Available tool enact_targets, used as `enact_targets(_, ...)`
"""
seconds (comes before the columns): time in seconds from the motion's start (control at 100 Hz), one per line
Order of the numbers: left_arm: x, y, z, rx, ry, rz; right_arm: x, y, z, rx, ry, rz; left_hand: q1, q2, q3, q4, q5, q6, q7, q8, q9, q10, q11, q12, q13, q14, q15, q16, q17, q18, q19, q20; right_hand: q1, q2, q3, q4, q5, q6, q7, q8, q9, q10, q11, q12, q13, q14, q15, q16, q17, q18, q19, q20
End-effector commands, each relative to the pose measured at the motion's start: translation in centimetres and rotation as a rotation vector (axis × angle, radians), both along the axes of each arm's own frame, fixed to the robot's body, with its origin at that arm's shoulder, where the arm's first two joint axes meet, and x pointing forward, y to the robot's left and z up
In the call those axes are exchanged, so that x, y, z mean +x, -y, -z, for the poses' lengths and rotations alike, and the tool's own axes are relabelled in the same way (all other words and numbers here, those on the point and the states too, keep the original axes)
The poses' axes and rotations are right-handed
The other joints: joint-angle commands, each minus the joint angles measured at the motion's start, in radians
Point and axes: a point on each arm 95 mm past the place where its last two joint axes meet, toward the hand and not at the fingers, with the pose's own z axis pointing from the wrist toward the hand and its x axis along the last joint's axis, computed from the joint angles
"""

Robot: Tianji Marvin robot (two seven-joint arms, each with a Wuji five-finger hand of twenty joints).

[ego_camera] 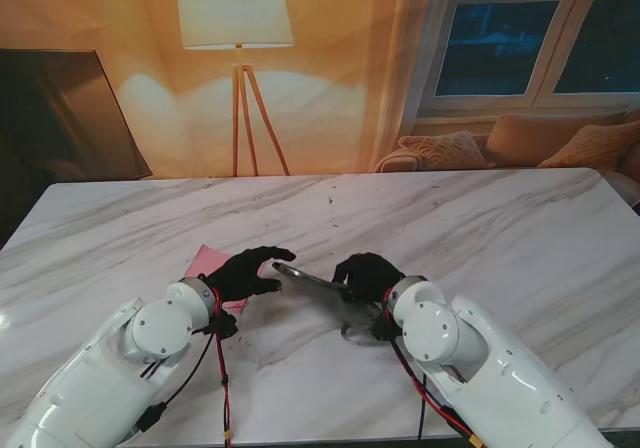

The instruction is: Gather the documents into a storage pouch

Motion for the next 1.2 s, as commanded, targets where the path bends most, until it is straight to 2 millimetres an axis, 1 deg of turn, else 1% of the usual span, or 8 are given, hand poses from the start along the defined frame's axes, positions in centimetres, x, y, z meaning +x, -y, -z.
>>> enact_targets(0.0, 0.2, 0.6, 0.1, -0.011, -0.006, 0.007, 0.1, 0.1, 0.1, 0.007, -0.020, -0.019, 0.030, -0.013, 0.043, -0.021, 0.050, -0.038, 0.055, 0.030, 0.035, 0.008, 0.033, 0.044, 0.041, 0.004, 0.030, 0.026, 0.008, 0.001, 0.010, 0.034, 0.069, 0.084, 0.016, 0.019, 0.125, -0.063, 0.113, 0.048, 0.043, 0.072, 0.008, 0.010, 0.038, -0.017, 0.062, 0.017, 0.024, -0.051, 0.152, -0.009)
enact_targets(0.15, 0.5, 1.1, 0.3, -0.019, -0.001, 0.015, 0.2, 0.2, 0.0, 0.025, -0.040, -0.029, 0.049, -0.021, 0.056, -0.033, 0.183, -0.039, 0.268, 0.123, 0.121, 0.034, 0.110, 0.140, 0.097, 0.032, 0.098, 0.080, 0.040, 0.017, 0.013, 0.062, 0.069, 0.087, 0.013, 0.020, 0.123, -0.063, 0.112, 0.048, 0.042, 0.071, 0.007, 0.010, 0.038, -0.018, 0.065, 0.019, 0.023, -0.052, 0.155, -0.008)
enact_targets(0.22, 0.6, 1.3, 0.3, -0.023, 0.003, 0.020, 0.4, 0.3, -0.2, 0.029, -0.054, -0.033, 0.103, -0.095, 0.013, -0.128, 0.248, -0.056, 0.370, 0.144, 0.176, 0.058, 0.135, 0.176, 0.129, 0.048, 0.133, 0.098, 0.054, 0.029, 0.013, 0.072, 0.068, 0.091, 0.009, 0.020, 0.120, -0.062, 0.111, 0.048, 0.041, 0.070, 0.006, 0.010, 0.038, -0.018, 0.067, 0.019, 0.021, -0.053, 0.158, -0.007)
enact_targets(0.31, 0.7, 1.5, 0.4, -0.032, 0.005, 0.022, 0.5, 0.5, -0.5, 0.032, -0.082, -0.039, 0.147, -0.120, -0.061, -0.154, 0.304, -0.081, 0.469, 0.075, 0.270, 0.068, 0.166, 0.199, 0.172, 0.073, 0.174, 0.112, 0.071, 0.042, 0.017, 0.079, 0.064, 0.106, -0.006, 0.021, 0.097, -0.060, 0.096, 0.039, 0.032, 0.067, -0.001, 0.009, 0.029, -0.018, 0.064, 0.019, 0.010, -0.055, 0.155, -0.008)
enact_targets(0.5, 0.8, 1.8, 0.8, -0.078, 0.002, -0.022, 0.9, 0.7, -0.5, 0.033, -0.098, -0.027, 0.233, -0.014, -0.202, -0.131, 0.433, -0.045, 0.523, -0.053, 0.561, 0.098, 0.117, 0.444, 0.268, 0.136, 0.326, 0.183, 0.115, 0.061, 0.051, 0.136, 0.024, 0.113, -0.086, 0.018, -0.024, -0.066, 0.077, -0.045, -0.018, 0.048, -0.088, -0.037, -0.060, 0.034, -0.049, -0.017, -0.119, -0.001, 0.063, -0.015)
enact_targets(0.61, 0.8, 1.9, 1.0, -0.089, -0.003, -0.043, 0.9, 1.1, -0.4, 0.041, -0.099, -0.014, 0.303, 0.042, -0.283, -0.113, 0.434, -0.058, 0.535, -0.012, 0.646, 0.118, 0.108, 0.553, 0.295, 0.177, 0.409, 0.229, 0.133, 0.061, 0.065, 0.169, -0.144, 0.064, -0.079, -0.004, -0.135, -0.067, 0.031, -0.078, -0.124, 0.027, -0.148, -0.071, -0.184, 0.064, -0.208, -0.047, -0.284, 0.034, -0.084, -0.021)
enact_targets(0.79, 0.8, 2.1, 1.2, -0.107, -0.014, -0.067, 0.9, 1.9, -0.9, 0.055, -0.041, 0.017, 0.379, 0.097, -0.375, -0.097, 0.413, -0.056, 0.576, 0.123, 0.641, 0.153, 0.206, 0.662, 0.281, 0.227, 0.494, 0.296, 0.139, 0.049, 0.078, 0.206, -0.393, 0.066, -0.017, 0.134, -0.170, -0.046, -0.272, 0.119, -0.283, 0.002, -0.241, -0.151, -0.341, 0.068, -0.453, -0.087, -0.467, 0.052, -0.296, -0.036)
enact_targets(1.19, 0.9, 2.3, 1.3, -0.141, -0.009, -0.129, 0.5, 5.9, -2.9, 0.067, 0.140, 0.133, 0.385, 0.094, -0.362, -0.090, 0.410, -0.032, 0.584, 0.252, 0.638, 0.189, 0.297, 0.688, 0.271, 0.271, 0.554, 0.337, 0.159, 0.049, 0.108, 0.268, -0.463, 0.094, -0.124, 0.150, -0.310, -0.061, -0.354, 0.126, -0.460, -0.032, -0.344, -0.199, -0.499, 0.049, -0.675, -0.138, -0.650, 0.063, -0.552, -0.082)
